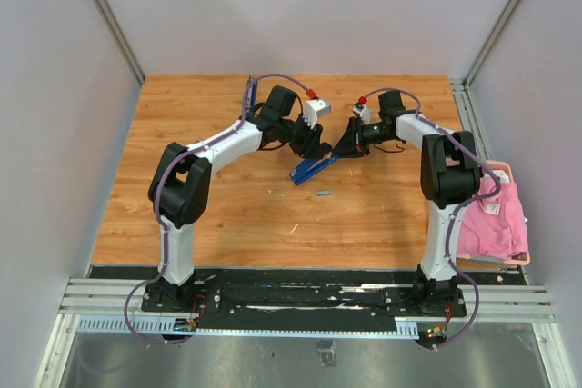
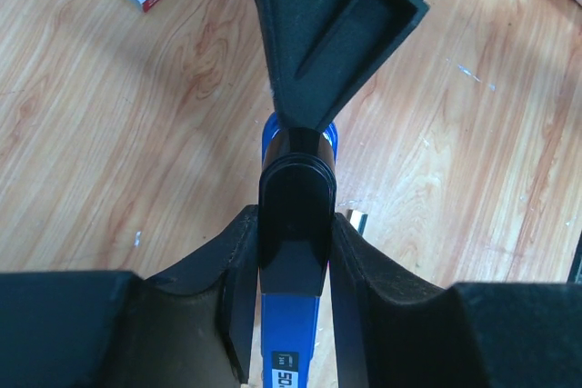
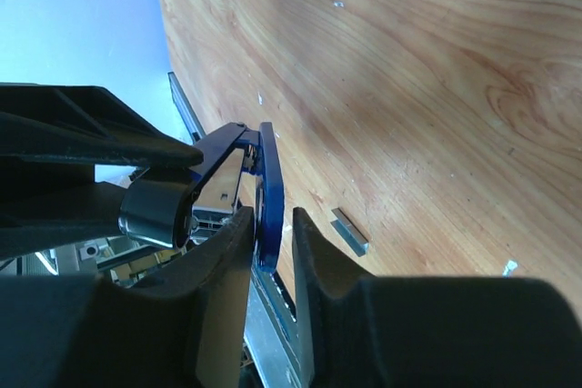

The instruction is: Unload the staples from the stapler

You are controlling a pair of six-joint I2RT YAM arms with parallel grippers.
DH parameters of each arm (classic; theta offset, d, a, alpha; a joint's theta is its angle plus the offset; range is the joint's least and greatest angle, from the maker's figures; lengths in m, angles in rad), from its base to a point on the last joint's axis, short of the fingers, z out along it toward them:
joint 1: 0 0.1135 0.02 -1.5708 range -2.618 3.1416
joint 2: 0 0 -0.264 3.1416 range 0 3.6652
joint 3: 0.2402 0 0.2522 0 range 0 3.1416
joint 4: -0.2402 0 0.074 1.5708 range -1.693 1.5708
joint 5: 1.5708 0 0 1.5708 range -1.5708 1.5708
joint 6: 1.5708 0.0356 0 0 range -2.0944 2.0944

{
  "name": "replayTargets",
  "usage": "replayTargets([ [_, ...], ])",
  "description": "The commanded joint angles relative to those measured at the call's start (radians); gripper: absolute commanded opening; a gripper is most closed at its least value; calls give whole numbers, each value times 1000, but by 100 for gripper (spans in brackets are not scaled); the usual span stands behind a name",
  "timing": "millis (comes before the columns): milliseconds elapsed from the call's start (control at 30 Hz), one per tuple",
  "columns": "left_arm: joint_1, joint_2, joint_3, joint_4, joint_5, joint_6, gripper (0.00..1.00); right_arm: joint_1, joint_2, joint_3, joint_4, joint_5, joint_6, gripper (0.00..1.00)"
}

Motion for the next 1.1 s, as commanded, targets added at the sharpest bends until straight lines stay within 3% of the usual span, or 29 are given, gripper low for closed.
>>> replayTargets([
  [0,-16,-48,12,51,63,-4,0,21,35,-5,51,-66,55,22],
  [167,-29,-36,15,40,42,10,3,34,34,-14,66,-75,59,1],
  [367,-36,-14,22,31,5,11,52,35,18,-29,68,-66,51,0],
  [500,-38,-1,40,17,-25,6,66,36,13,-31,72,-68,53,0],
  [1067,-68,52,86,-86,-138,88,64,36,4,-38,77,-58,56,0],
])
